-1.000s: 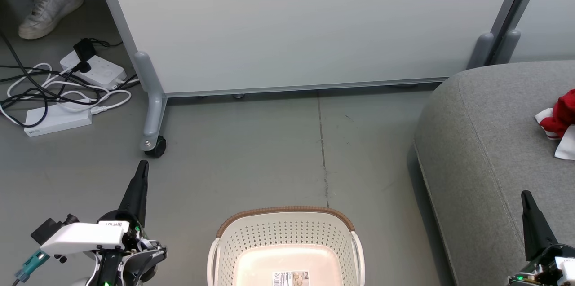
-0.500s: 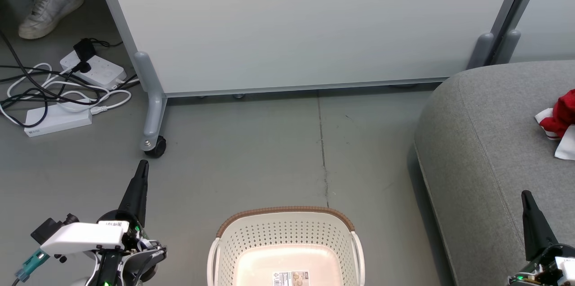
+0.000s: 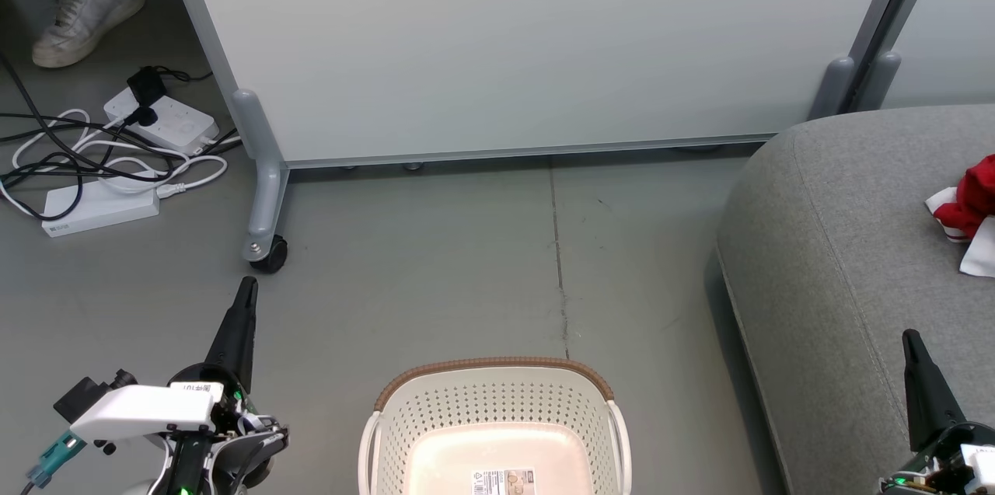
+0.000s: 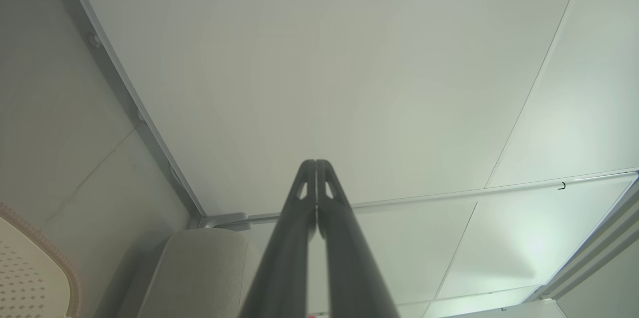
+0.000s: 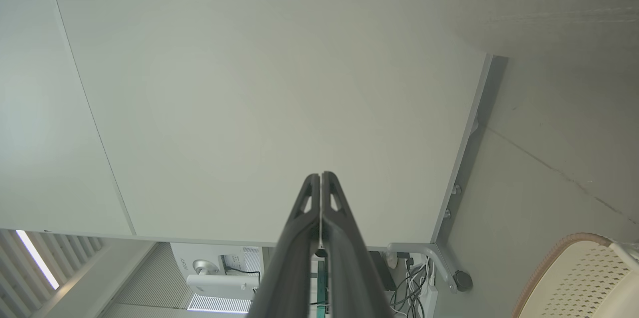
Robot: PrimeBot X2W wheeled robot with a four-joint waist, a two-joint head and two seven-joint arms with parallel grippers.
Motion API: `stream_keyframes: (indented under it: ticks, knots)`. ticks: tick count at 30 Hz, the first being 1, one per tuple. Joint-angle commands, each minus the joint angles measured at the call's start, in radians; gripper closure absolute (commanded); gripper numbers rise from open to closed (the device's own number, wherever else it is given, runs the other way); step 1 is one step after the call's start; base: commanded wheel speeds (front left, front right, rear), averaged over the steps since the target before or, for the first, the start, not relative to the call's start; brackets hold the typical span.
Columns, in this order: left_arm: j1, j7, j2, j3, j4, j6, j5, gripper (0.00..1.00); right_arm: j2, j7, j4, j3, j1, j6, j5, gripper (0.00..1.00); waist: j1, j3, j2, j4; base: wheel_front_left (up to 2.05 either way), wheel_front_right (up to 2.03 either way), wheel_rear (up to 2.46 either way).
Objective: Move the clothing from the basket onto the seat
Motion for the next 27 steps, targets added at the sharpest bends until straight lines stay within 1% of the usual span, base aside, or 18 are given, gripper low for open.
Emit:
stream_keyframes:
  ticks: [1,27]
  knots:
    - [-0.012,0.0,0.003,0.006,-0.004,-0.004,-0.002,1.0,-0.008,0.0,-0.006,0.001,0.007,0.002,0.008,1.0,0.0,0.0,0.0,0.0,0.0,0.0,0.0]
    - [-0.012,0.004,0.001,0.01,-0.005,-0.004,0.003,1.0,-0.009,-0.002,-0.006,0.003,0.008,0.003,0.011,1.0,0.0,0.0,0.0,0.0,0.0,0.0,0.0]
